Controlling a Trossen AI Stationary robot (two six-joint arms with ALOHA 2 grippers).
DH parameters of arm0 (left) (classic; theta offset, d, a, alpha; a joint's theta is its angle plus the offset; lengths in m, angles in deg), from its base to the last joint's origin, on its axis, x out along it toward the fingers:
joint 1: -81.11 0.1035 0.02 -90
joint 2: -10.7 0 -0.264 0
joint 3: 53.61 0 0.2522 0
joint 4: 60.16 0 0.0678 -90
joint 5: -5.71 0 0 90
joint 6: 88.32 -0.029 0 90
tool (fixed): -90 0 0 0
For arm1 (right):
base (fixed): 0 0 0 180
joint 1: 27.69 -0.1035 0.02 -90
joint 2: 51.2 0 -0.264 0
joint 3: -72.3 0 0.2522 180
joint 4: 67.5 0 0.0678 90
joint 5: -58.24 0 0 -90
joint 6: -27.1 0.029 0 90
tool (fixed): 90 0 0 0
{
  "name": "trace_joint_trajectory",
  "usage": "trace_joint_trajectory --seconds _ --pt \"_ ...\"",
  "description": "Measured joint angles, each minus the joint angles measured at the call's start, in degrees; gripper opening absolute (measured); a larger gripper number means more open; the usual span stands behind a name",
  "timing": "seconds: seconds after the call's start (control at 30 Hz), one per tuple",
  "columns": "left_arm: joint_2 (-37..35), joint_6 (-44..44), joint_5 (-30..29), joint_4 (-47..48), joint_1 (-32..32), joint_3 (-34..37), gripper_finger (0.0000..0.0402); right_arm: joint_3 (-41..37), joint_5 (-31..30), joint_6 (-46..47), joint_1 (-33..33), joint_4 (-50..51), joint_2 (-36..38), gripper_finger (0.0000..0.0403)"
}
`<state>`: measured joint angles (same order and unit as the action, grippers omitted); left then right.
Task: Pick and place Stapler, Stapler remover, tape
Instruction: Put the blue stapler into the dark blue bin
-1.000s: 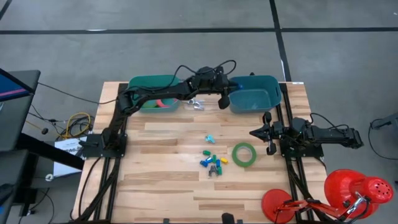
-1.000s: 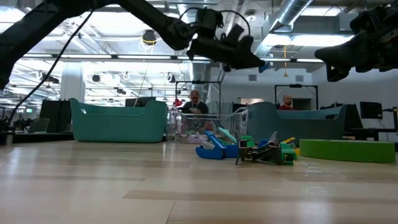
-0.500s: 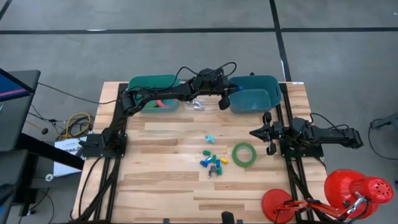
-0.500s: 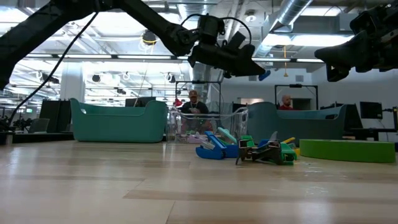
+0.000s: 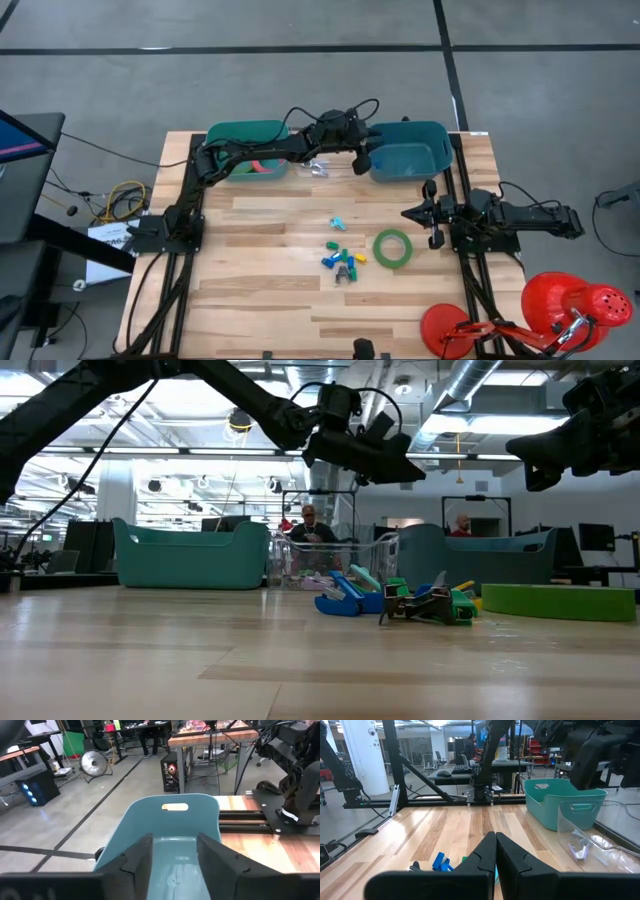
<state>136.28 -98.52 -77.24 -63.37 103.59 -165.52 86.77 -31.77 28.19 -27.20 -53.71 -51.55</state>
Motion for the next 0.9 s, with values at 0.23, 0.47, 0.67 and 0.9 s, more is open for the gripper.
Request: trace_joint_trajectory --seconds 0.23,0.47,0.67,0.9 --pt "-0.24 0.18 0.0 0.26 -0.64 0.02 0.0183 0.0 -0.02 0.0 0.0 0.0 -0.01 0.0" --pt "-2.69 0.2 0.02 4.72 -1.9 0.02 0.0186 0.0 0.0 -0.01 0.0 0.0 -0.01 0.0" --pt "-7.75 -0.22 0.04 12.91 -3.76 0.02 0.0186 0.0 0.0 0.0 0.01 0.0 0.01 0.0" --pt "-15.17 0.25 0.06 15.75 -6.05 4.92 0.0186 -0.01 -0.01 0.0 0.02 0.0 -0.01 0.0"
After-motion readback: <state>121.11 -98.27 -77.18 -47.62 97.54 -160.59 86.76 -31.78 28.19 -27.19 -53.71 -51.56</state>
